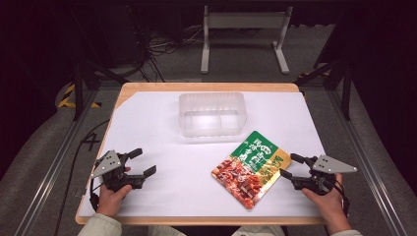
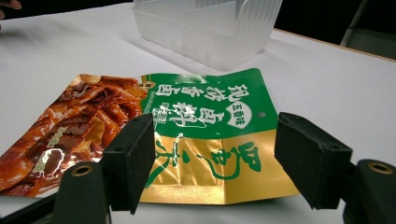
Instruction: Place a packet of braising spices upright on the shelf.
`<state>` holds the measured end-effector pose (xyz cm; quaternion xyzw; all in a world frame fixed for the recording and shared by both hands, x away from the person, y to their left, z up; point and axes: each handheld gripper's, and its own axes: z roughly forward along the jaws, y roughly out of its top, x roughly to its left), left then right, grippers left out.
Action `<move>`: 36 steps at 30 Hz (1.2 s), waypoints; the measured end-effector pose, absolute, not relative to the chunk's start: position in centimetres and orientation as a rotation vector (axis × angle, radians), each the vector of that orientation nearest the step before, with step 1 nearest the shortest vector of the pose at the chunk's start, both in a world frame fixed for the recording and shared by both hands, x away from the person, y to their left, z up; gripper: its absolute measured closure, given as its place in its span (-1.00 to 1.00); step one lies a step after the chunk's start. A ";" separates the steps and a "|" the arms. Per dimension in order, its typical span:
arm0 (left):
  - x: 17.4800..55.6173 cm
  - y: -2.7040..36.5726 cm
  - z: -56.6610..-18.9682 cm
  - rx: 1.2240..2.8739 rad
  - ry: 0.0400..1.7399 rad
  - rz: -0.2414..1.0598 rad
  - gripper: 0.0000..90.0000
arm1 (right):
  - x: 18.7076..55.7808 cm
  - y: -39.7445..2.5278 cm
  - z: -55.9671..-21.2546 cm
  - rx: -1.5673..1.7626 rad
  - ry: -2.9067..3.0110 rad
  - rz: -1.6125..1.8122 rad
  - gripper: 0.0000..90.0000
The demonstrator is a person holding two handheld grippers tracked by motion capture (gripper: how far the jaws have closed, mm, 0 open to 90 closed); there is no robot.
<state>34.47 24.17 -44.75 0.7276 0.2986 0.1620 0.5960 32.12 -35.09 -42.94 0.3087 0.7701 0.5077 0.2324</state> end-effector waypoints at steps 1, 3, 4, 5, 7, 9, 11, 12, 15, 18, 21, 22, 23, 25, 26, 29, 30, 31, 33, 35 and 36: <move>34.5 24.2 -44.7 1.689 0.696 0.377 -0.70 | 32.1 -35.1 -42.9 0.845 2.116 1.395 -0.35; 34.4 24.1 -44.7 1.690 0.700 0.377 -0.70 | 32.1 -35.0 -42.8 0.843 2.118 1.393 -0.36; 34.4 24.1 -44.7 1.691 0.704 0.377 -0.70 | 32.0 -35.0 -42.8 0.840 2.116 1.394 -0.36; 34.4 24.2 -44.6 1.693 0.708 0.382 -0.70 | 32.0 -34.9 -42.7 0.836 2.118 1.393 -0.36; 34.4 24.2 -44.6 1.697 0.712 0.378 -0.70 | 32.0 -34.8 -42.5 0.839 2.120 1.385 -0.36; 34.4 24.2 -44.5 1.694 0.724 0.384 -0.71 | 32.1 -34.7 -42.4 0.848 2.127 1.384 -0.36; 34.4 24.1 -44.5 1.694 0.733 0.384 -0.72 | 32.2 -34.5 -42.0 0.874 2.148 1.373 -0.36; 34.4 24.1 -44.5 1.695 0.735 0.383 -0.72 | 32.4 -34.4 -41.9 0.887 2.156 1.369 -0.36; 34.4 24.1 -44.5 1.701 0.737 0.382 -0.71 | 32.8 -34.1 -41.4 0.899 2.180 1.336 -0.36; 34.3 24.1 -44.4 1.698 0.738 0.386 -0.71 | 33.4 -33.9 -40.6 0.912 2.182 1.330 -0.35; 34.3 24.1 -44.4 1.703 0.743 0.388 -0.71 | 33.9 -33.7 -40.0 0.916 2.182 1.338 -0.35; 34.3 24.1 -44.4 1.703 0.745 0.387 -0.71 | 34.1 -33.7 -39.8 0.918 2.181 1.343 -0.35; 34.4 24.1 -44.5 1.705 0.747 0.388 -0.71 | 34.3 -33.7 -39.6 0.919 2.179 1.347 -0.35; 34.4 24.1 -44.5 1.706 0.747 0.391 -0.71 | 34.7 -33.7 -39.2 0.920 2.186 1.350 -0.35; 34.4 24.0 -44.5 1.708 0.746 0.392 -0.71 | 35.0 -33.7 -39.0 0.924 2.187 1.350 -0.35; 34.4 24.0 -44.5 1.713 0.747 0.390 -0.71 | 35.7 -33.8 -38.5 0.946 2.190 1.367 -0.35; 34.4 24.0 -44.5 1.713 0.747 0.391 -0.70 | 35.9 -33.8 -38.4 0.951 2.188 1.376 -0.35; 34.4 23.9 -44.5 1.710 0.745 0.394 -0.70 | 36.1 -33.8 -38.3 0.951 2.186 1.376 -0.35; 34.4 24.0 -44.5 1.714 0.740 0.397 -0.70 | 36.5 -33.9 -38.2 0.958 2.179 1.378 -0.35; 34.4 24.0 -44.5 1.714 0.741 0.396 -0.70 | 37.0 -34.0 -38.2 0.972 2.173 1.386 -0.35; 34.4 23.9 -44.5 1.713 0.742 0.396 -0.70 | 37.0 -34.0 -38.2 0.972 2.173 1.386 -0.35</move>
